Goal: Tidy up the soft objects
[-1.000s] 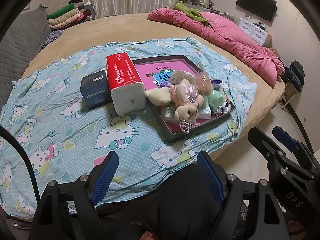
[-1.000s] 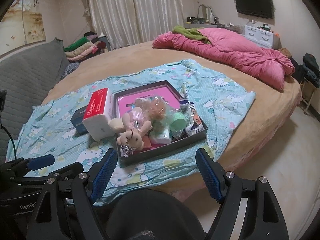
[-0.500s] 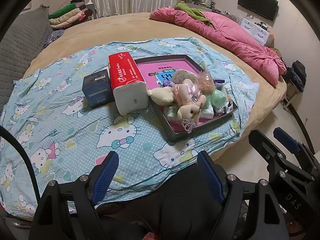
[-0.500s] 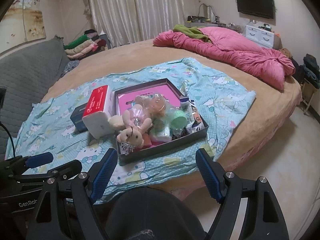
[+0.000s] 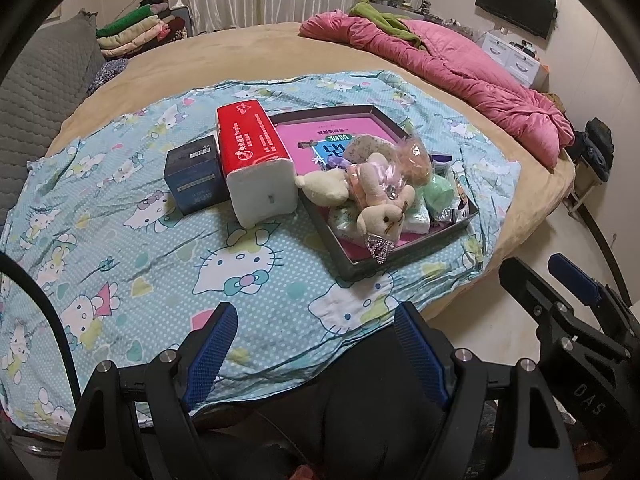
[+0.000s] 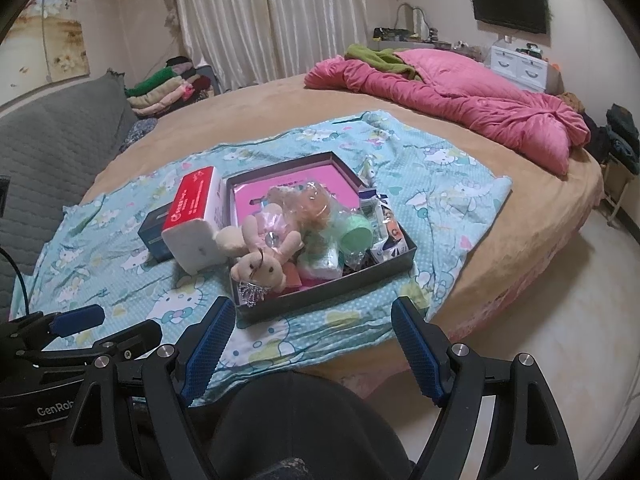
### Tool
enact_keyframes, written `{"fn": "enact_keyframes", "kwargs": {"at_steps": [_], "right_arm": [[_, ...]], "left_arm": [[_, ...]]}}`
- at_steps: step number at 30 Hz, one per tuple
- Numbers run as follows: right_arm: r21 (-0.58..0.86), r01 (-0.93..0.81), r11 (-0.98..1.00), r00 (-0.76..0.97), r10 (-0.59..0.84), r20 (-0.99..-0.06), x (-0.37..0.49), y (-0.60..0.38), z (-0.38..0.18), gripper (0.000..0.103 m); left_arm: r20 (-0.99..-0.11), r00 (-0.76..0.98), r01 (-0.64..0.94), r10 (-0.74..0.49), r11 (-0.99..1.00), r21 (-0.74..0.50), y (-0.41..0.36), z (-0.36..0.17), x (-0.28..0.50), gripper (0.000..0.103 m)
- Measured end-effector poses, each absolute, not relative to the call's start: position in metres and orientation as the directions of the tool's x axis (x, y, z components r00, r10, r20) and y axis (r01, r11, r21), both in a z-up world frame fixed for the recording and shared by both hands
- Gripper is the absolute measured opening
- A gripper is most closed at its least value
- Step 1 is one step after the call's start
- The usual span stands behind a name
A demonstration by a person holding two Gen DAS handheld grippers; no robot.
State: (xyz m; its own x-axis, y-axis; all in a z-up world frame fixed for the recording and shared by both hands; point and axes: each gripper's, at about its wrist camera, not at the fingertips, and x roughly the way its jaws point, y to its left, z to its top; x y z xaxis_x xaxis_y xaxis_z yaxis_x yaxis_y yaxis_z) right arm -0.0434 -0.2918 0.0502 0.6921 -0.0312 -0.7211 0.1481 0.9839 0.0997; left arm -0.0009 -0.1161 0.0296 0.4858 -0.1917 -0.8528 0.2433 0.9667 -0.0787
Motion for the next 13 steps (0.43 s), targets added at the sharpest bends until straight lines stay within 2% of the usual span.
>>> {"fn": "enact_keyframes", "kwargs": {"at_steps": [13], "right_arm": [[0.12, 0.149, 0.982, 0.678, -0.013, -0.735, -0.039, -0.293, 0.04, 0.081]], "left_arm": [[-0.85, 0.492, 0.24, -0.187, 0.968, -0.074, -0.112, 0.013, 0.005, 0.08]]}}
